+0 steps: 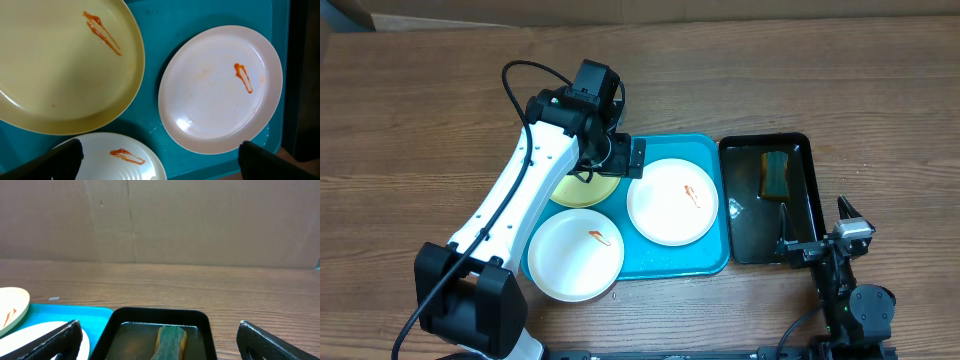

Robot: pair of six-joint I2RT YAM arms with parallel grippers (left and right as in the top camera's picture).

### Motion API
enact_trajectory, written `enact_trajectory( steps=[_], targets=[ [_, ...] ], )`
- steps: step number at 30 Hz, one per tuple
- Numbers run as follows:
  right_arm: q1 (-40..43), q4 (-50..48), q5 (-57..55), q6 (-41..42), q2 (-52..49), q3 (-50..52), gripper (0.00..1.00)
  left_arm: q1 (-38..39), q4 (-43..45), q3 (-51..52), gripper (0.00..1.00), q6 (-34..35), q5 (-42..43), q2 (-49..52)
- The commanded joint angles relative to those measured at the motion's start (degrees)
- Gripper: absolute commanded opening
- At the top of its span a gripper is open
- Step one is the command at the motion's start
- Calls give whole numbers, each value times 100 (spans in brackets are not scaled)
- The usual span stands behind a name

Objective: Clean dirty plates on tray and stack at the side

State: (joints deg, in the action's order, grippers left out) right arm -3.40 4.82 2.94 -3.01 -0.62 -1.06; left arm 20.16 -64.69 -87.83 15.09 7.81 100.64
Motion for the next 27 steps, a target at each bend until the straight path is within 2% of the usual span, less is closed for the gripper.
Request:
enact_trajectory(
  steps=[1, 3, 6, 11, 14, 17, 19, 24, 27],
  targets=[
    [26, -17, -35, 24, 46, 61, 100, 11, -9, 28, 88, 79, -208, -22],
    [26, -17, -35, 24, 46, 61, 100, 11, -28, 28, 69, 81, -243, -22],
    [26, -20, -35, 24, 46, 61, 100, 11, -138, 28, 62, 87, -380, -22],
    [26, -17, -35, 24, 46, 61, 100, 7, -437, 83, 35, 553, -675, -22],
    [26, -20, -35, 24, 46, 61, 100, 107, -415, 389, 35, 688, -208, -22],
    [26, -20, -35, 24, 46, 61, 100, 223, -205, 780, 35, 796, -199, -22],
    [26, -17, -35, 24, 46, 61, 100, 302, 122, 1104, 35, 916, -197, -22],
    [26, -17, -35, 24, 46, 61, 100, 505, 1023, 1851, 45, 1241, -177, -17],
    [26, -20, -35, 24, 46, 61, 100, 551, 1300, 1947, 44, 1241, -179, -17]
  ],
)
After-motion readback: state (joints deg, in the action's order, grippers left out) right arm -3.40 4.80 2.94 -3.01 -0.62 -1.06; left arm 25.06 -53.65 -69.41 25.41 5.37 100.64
